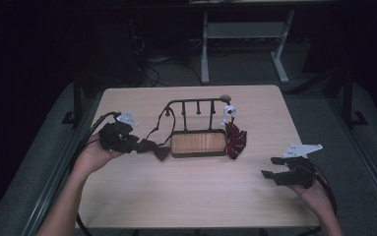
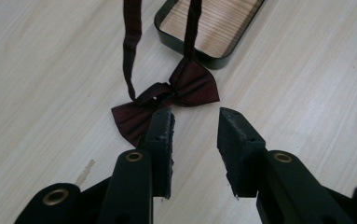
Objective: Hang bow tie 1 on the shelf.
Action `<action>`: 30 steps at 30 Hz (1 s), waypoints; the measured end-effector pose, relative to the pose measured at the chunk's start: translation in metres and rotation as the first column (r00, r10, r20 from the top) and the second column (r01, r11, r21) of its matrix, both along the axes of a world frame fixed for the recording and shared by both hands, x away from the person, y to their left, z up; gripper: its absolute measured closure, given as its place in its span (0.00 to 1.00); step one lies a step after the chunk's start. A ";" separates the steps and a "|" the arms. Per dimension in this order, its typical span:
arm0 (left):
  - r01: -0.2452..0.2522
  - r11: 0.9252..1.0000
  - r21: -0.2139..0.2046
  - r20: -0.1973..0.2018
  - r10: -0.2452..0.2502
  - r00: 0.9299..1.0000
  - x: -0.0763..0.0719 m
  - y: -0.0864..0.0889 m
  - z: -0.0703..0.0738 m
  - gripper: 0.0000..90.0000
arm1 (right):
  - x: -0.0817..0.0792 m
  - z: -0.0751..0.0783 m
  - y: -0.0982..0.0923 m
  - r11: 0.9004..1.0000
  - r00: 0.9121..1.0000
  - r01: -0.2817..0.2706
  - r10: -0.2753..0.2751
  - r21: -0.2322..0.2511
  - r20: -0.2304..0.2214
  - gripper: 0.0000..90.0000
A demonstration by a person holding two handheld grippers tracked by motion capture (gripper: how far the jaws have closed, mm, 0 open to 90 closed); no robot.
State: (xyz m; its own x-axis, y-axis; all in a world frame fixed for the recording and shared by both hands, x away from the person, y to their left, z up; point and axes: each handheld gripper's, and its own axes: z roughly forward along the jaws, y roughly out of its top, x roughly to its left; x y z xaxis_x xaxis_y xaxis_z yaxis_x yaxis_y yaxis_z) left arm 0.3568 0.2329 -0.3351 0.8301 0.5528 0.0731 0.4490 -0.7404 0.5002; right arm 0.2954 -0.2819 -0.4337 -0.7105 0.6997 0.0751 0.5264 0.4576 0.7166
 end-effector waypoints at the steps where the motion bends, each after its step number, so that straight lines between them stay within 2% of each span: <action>1: 0.001 1.000 0.000 0.002 -0.001 1.000 -0.001 0.000 -0.001 0.73 | 0.000 0.000 0.000 1.000 1.000 0.000 0.000 0.000 0.000 0.39; 30: 0.009 1.000 -0.002 -0.011 -0.009 1.000 -0.013 -0.001 -0.023 0.64 | 0.000 -0.001 0.000 1.000 1.000 -0.002 0.002 -0.006 -0.003 0.39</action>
State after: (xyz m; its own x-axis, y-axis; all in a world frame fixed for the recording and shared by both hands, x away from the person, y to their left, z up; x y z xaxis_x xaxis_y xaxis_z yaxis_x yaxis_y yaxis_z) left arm 0.3439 0.2317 -0.3583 0.8356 0.5458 0.0628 0.4481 -0.7432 0.4969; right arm 0.2957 -0.2822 -0.4347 -0.7118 0.6987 0.0725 0.5274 0.4634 0.7121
